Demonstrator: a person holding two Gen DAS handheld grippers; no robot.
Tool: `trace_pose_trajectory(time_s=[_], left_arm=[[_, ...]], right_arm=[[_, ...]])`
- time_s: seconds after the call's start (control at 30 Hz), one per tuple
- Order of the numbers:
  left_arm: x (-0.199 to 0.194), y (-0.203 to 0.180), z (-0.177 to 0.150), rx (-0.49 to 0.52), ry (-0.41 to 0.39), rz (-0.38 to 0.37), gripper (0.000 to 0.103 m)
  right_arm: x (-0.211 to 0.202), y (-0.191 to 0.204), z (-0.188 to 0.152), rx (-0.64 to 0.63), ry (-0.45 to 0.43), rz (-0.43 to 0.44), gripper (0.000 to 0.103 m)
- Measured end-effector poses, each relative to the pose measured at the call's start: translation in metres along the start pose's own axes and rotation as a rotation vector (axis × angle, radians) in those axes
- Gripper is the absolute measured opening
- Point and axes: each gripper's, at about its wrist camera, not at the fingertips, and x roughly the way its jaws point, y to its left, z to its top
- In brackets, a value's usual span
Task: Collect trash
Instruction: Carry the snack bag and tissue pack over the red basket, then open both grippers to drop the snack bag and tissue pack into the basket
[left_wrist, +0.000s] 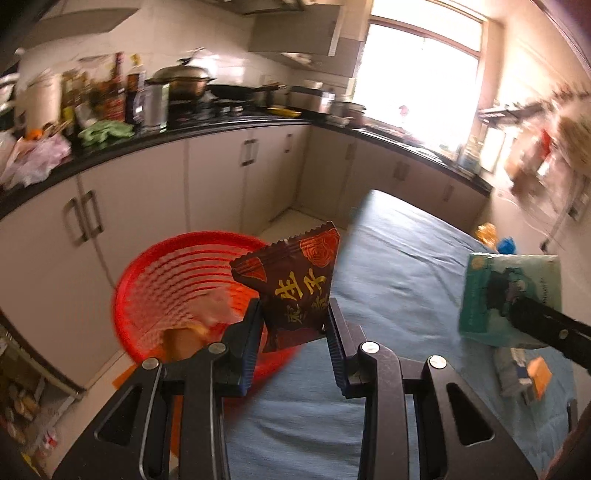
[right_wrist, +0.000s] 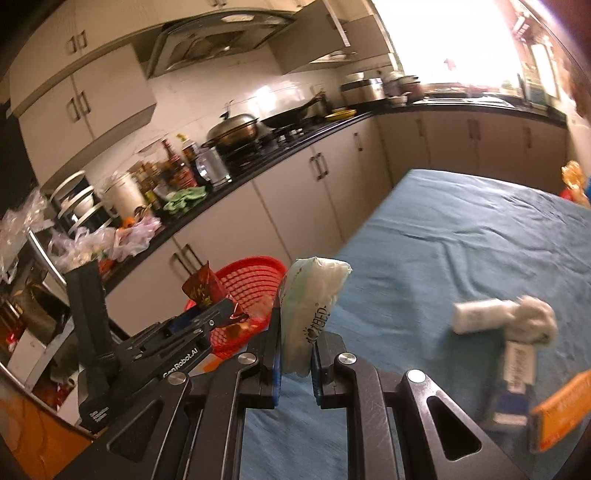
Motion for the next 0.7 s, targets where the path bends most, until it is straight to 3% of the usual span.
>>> trace_pose_trajectory(time_s=[0.3, 0.7], left_arm=[[0.018, 0.062, 0.004, -0.106, 0.031, 0.075, 0.032], [0.042, 0.082, 0.008, -0.115, 0.066, 0.077, 0.032]], right_arm=[[0.061, 0.039, 0.015, -0.054, 0.073, 0.041, 0.014], [0.145, 0.058, 0.028, -0.064, 0.165, 0.027, 0.014]])
